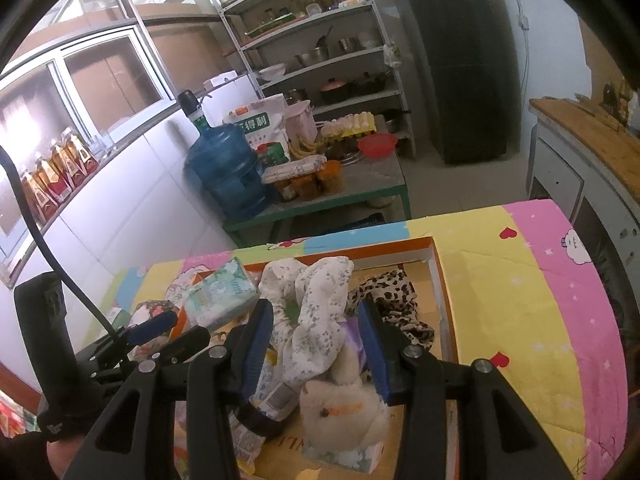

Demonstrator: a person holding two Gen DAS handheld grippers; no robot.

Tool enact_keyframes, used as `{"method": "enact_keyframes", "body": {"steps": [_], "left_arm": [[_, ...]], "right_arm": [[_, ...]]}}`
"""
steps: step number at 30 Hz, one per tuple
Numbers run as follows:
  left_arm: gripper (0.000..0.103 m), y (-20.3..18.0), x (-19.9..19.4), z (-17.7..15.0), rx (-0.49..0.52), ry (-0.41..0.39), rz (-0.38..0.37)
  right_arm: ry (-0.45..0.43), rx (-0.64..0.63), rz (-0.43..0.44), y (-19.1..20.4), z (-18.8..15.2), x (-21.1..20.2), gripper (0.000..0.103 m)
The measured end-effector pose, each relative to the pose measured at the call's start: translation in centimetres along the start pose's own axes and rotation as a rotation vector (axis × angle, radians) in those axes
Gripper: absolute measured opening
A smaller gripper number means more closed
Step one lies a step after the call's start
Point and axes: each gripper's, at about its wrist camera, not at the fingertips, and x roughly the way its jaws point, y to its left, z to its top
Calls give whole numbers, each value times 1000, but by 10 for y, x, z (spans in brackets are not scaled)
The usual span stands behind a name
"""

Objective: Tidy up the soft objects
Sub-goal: 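Open both tools to drop the tissue pack and scrunchie into the box, then withdraw both open tools from the box back over the mat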

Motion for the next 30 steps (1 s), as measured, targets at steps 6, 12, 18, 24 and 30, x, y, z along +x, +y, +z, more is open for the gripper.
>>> {"method": "enact_keyframes", "body": {"steps": [6, 12, 18, 24, 30], "left_arm": [[71, -2, -11, -2, -1, -14, -7], [71, -6, -26, -5, 7, -31, -14], [71, -10, -44, -6, 20, -51, -19], [71, -5, -64, -7, 31, -71, -36], [70, 10, -88, -9, 37, -84, -49]], "right_arm": [[-13, -1, -9, 2, -3, -10, 44], [-30, -5, -18, 6, -6, -23, 44], [-54, -11, -34, 15, -11, -39, 44], [-70, -9, -62, 25, -17, -53, 44], [-89, 6, -93, 46, -28, -68, 44]]}}
